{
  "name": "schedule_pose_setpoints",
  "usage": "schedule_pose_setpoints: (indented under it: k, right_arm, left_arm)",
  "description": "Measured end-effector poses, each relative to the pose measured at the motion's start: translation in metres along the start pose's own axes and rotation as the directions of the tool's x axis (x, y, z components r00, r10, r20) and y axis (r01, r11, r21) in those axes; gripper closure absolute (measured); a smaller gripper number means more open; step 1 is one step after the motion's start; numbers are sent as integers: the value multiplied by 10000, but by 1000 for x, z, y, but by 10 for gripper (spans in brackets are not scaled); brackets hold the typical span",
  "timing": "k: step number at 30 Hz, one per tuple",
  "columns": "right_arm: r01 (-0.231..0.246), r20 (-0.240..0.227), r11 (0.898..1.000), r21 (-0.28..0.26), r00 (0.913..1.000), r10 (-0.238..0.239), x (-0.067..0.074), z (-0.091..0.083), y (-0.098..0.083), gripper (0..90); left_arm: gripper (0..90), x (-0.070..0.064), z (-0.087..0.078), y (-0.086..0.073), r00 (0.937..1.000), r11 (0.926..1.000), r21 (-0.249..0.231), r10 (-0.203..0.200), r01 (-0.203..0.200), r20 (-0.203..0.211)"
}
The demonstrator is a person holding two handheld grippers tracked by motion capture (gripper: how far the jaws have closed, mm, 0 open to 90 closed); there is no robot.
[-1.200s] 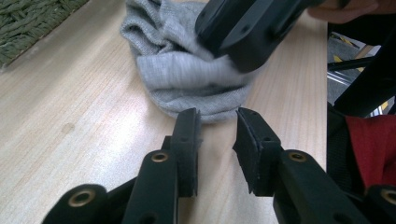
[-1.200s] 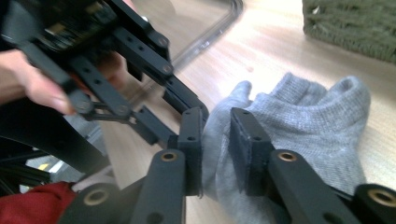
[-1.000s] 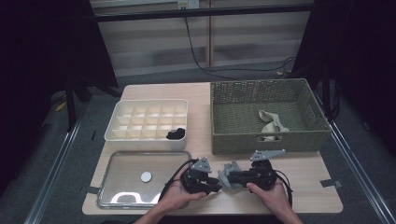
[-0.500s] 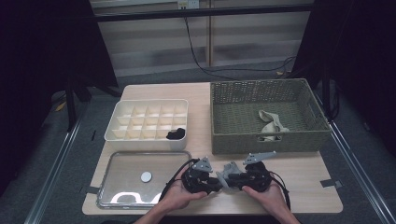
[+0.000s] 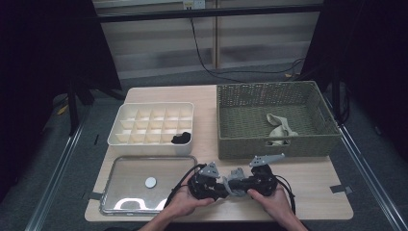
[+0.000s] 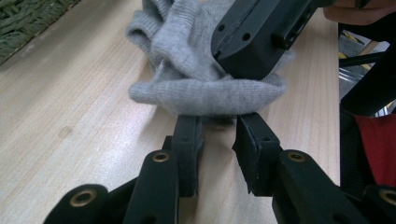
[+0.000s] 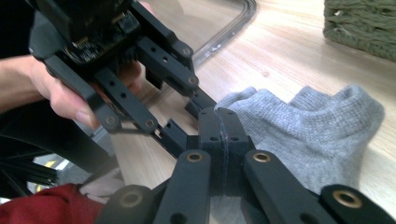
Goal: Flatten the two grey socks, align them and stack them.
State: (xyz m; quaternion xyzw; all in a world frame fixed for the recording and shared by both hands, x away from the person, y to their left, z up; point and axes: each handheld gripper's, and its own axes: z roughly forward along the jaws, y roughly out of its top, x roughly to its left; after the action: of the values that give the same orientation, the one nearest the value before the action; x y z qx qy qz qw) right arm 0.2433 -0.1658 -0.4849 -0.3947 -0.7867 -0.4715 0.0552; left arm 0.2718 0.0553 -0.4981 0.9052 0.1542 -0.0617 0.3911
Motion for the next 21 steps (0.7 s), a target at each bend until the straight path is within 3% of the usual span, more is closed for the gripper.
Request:
schedule_pose_setpoints:
  k: [3, 8, 13, 16, 21]
  right_arm:
    - [-133, 21, 9999, 61, 9999, 133, -3, 4, -2, 900]
    - [-63, 513, 9984, 556, 9987, 34, -6, 11, -8, 900]
    - [-73, 499, 9985, 550, 9987, 45, -7, 9, -9, 876]
    - [-47, 399, 9997, 260, 9992, 37, -5, 3, -8, 762]
    - [-94, 298, 9994, -322, 9995, 104, -5, -12, -6, 745]
  left_arm:
    - [696, 0, 1, 0, 10000, 10000, -46, 9, -9, 35]
    - [667, -1, -2, 0, 9999, 10000, 67, 31, -32, 143]
    - [649, -1, -6, 0, 9998, 9998, -103, -139, 141, 156]
    - [638, -1, -11, 1, 9994, 9993, -300, -236, 243, 248]
    - [617, -5, -16, 4, 9988, 9980, -545, -304, 325, 382]
